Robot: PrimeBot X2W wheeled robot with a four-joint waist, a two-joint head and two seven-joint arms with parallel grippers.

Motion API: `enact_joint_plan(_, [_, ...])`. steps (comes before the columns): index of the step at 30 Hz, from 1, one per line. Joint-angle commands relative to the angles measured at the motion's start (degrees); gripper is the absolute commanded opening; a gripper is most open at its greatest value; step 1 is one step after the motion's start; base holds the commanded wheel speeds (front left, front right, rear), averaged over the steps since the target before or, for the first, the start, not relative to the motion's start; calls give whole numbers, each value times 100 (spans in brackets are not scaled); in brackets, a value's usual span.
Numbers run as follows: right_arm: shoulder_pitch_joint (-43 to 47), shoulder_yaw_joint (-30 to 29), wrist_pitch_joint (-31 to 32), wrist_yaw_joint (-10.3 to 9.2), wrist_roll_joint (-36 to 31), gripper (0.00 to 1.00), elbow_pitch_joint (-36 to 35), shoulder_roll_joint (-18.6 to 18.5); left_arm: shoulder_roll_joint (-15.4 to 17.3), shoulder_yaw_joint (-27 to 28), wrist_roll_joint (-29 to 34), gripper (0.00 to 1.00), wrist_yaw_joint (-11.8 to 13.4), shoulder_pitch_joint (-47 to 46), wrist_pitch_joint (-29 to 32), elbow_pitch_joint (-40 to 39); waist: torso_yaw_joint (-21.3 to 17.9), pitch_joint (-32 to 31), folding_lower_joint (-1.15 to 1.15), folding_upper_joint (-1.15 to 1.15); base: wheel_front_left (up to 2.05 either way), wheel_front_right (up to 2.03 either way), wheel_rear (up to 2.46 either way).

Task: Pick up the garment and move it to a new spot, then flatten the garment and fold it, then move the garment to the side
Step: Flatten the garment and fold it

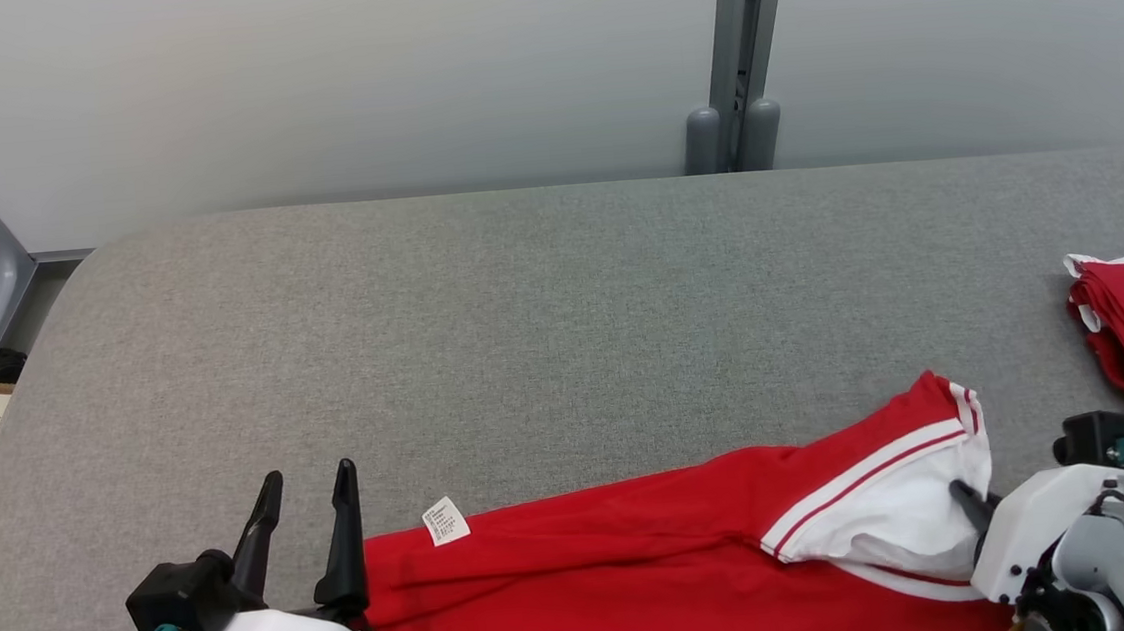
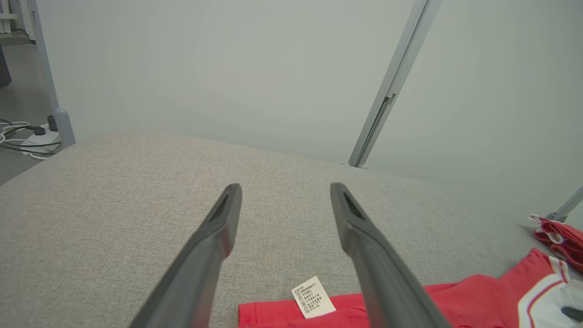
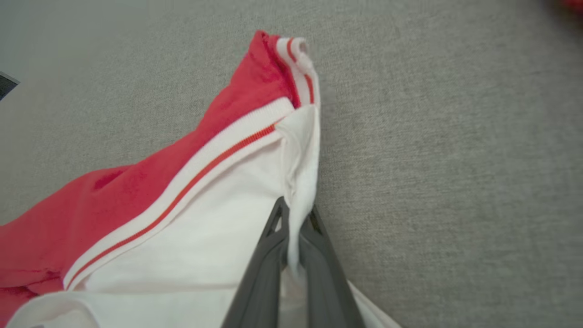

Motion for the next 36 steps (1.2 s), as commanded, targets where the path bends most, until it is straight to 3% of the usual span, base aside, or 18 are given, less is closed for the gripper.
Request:
enact_joint_plan(1, [-56, -69, -105, 3, 27, 0, -38, -117, 8, 53, 46, 100, -12, -5, -23, -6, -20, 0, 0, 0, 0, 0, 0])
enact_joint_plan(12, [-258, -528, -360, 3, -93, 0, 30, -858, -51, 84, 127, 100, -66, 26, -24, -12, -226, 30, 0, 0, 0, 0, 0])
enact_joint_plan(19, [-349, -569, -422, 3, -151, 0, -427, -841, -114, 113, 160, 100, -105, 57, -24, 45, -326, -29, 0, 0, 0, 0, 0])
enact_joint_plan(27, [-86, -408, 15, 3, -50, 0, -1819, -638, -158, 167, 152, 100, -157, 105, -24, 113, -280, -143, 0, 0, 0, 0, 0])
enact_joint_plan(36, [751, -135, 938, 4, -54, 0, -3659, -125, -223, 179, 141, 100, -226, 144, -24, 256, 224, -219, 0, 0, 0, 0, 0])
